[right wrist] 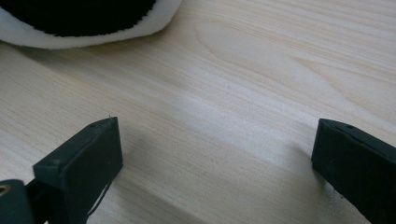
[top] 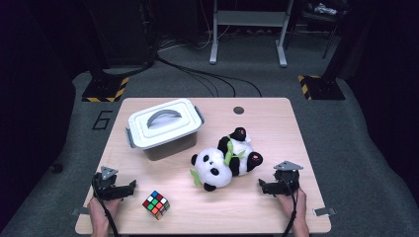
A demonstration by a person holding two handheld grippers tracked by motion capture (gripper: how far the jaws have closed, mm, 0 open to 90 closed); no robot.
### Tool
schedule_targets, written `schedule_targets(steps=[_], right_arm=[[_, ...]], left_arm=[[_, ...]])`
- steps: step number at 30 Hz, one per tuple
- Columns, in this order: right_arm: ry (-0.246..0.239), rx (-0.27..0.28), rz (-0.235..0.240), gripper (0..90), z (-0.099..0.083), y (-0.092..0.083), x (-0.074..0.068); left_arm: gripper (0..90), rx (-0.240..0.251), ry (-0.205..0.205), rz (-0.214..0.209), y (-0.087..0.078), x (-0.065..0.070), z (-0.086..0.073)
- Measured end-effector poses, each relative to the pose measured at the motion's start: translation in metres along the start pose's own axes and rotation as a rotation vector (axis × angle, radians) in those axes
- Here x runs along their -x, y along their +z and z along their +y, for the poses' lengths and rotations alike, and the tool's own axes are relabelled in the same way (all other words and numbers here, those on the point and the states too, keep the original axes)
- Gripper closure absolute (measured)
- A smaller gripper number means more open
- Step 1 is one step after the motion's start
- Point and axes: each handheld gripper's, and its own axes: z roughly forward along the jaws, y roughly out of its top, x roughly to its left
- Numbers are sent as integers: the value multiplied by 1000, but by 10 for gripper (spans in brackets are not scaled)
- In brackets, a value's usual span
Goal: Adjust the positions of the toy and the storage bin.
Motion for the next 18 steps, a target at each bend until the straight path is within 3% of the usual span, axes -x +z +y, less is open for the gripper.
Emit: schedule_targets(steps=[8, 13, 18], right_arm=[[-4, 3, -2, 16, 0, 0, 1], [-1, 2, -5, 17, 0, 0, 0], [-3, 4, -6, 19, 0, 0, 1]], left_arm=[[0, 55, -18, -33, -24, 0, 10], [0, 79, 6, -78, -46, 14, 17], [0, 101, 19, -124, -58, 25, 21]])
